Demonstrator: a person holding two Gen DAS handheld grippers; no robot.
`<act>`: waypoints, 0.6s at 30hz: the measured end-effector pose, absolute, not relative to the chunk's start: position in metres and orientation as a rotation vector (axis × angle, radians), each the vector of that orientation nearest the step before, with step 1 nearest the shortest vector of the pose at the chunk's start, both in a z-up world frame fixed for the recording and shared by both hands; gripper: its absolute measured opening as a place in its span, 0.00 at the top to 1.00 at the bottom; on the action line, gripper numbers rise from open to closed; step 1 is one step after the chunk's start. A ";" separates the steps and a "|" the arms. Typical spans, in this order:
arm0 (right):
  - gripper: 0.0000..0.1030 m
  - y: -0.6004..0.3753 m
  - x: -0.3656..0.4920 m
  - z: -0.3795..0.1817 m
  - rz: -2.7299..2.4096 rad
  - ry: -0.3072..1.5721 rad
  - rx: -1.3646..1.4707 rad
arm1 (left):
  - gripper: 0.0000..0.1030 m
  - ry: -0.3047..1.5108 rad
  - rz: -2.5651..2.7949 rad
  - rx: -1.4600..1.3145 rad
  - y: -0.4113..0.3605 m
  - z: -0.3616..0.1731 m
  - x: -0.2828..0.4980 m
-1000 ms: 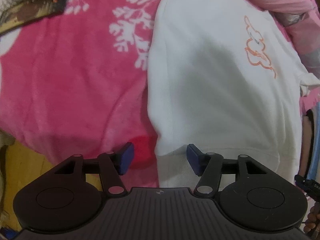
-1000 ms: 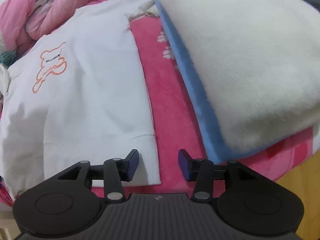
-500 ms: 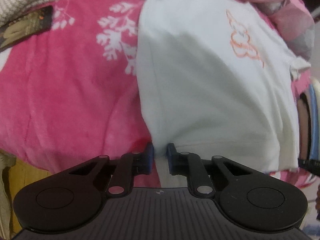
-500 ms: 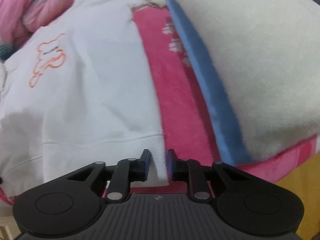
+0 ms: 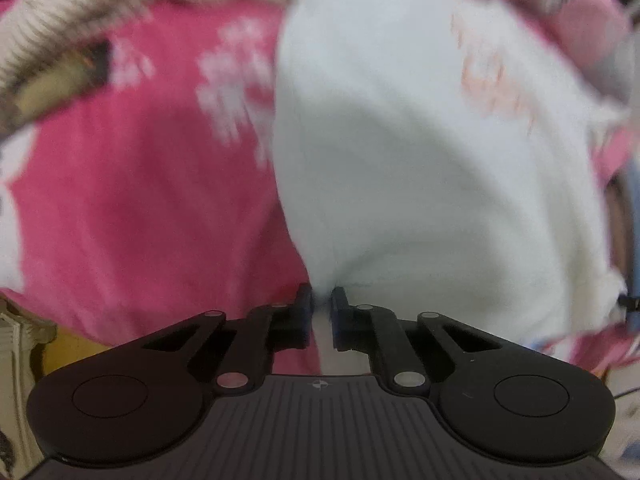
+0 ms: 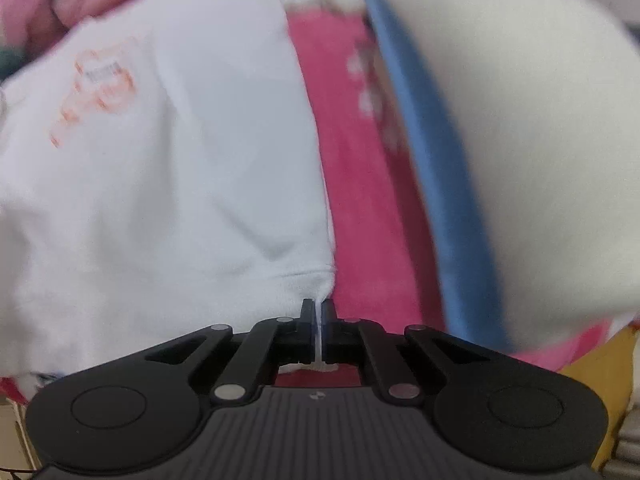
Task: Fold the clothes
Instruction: 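Grasp the sweatshirt hem with the left gripper while the right gripper grasps the hem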
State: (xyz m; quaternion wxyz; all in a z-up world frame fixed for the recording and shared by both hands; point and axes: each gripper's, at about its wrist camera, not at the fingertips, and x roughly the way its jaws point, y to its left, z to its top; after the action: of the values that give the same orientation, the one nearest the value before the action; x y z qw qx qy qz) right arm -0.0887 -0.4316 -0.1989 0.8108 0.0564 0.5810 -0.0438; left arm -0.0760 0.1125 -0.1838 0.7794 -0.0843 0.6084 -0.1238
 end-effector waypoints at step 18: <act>0.99 -0.467 -0.101 -0.181 -0.087 1.393 0.203 | 0.93 1.476 -0.227 -0.348 0.175 -0.208 -0.066</act>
State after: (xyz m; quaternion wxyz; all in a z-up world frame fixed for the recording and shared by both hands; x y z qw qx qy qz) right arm -0.1006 -0.4666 -0.1812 0.7616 0.0933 0.6400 -0.0400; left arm -0.0662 0.1749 -0.2082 0.7203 -0.1573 0.6677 -0.1028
